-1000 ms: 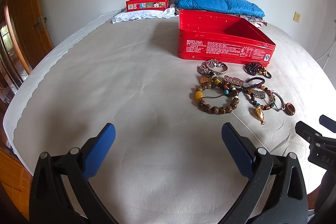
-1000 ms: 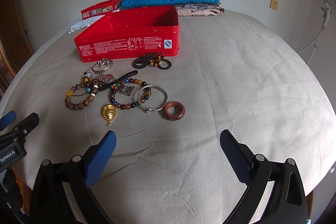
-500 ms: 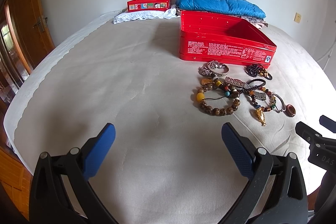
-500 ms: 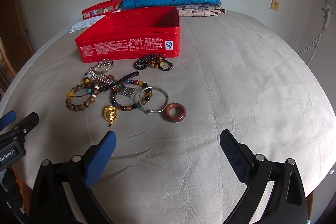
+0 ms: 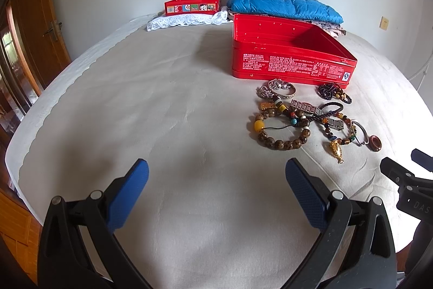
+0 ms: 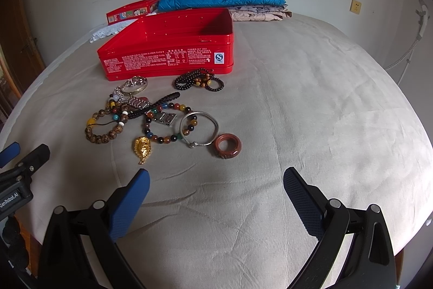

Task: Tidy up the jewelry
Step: 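Move both tools forward over the jewelry pile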

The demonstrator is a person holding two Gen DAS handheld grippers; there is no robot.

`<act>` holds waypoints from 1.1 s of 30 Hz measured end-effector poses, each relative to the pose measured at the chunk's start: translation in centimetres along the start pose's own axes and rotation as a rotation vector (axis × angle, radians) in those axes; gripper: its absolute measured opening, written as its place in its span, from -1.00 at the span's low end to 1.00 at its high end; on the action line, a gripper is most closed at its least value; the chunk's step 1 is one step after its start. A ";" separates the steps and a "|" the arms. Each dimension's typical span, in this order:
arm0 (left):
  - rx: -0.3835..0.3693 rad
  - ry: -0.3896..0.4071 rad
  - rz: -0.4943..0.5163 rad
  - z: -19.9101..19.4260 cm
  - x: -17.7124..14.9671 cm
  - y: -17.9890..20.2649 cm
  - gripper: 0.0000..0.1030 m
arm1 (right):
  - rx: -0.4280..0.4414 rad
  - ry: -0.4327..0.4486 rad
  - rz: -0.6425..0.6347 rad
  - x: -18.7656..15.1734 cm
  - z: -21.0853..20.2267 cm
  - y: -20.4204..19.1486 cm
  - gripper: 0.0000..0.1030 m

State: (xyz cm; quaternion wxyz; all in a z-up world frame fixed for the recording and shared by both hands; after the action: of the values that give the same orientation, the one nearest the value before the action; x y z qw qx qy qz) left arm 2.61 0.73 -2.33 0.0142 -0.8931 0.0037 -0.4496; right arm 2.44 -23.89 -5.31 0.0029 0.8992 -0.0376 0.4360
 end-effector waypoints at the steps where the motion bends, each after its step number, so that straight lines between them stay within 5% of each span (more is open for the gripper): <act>1: -0.002 -0.001 -0.002 0.0 0.0 -0.1 0.94 | 0.008 0.000 0.000 0.0 0.0 0.0 0.92; 13: -0.048 -0.030 -0.078 1.4 2.5 -2.4 0.94 | 0.106 0.028 0.046 3.1 0.7 1.3 0.91; 21: -0.107 -0.065 -0.049 4.1 6.3 -0.6 0.89 | 0.203 -0.011 0.047 7.1 2.8 1.4 0.67; 25: -0.149 -0.120 -0.059 5.8 7.1 0.2 0.84 | 0.210 -0.056 0.063 7.8 4.6 1.9 0.52; 29: -0.216 -0.224 -0.052 7.5 5.9 1.5 0.48 | 0.252 -0.107 0.080 7.6 5.6 2.2 0.40; 33: -0.246 -0.305 -0.045 8.8 4.3 2.4 0.41 | 0.250 -0.112 0.068 7.5 5.9 2.2 0.37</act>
State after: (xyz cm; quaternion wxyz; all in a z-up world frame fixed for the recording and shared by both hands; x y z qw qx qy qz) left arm 12.30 -1.54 -4.20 -0.1051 -0.9457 0.0363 -0.3054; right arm 11.48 -26.78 -3.15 -0.1262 0.9137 -0.0133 0.3861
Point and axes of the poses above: each gripper's, at about its wrist camera, not at the fingertips, and z roughly the way its jaws point, y to its right, x to its top, the point moved 3 cm from there along z, roughly the way its jaws point, and after that the axes turned 10 degrees about y, right-handed, at the moved point
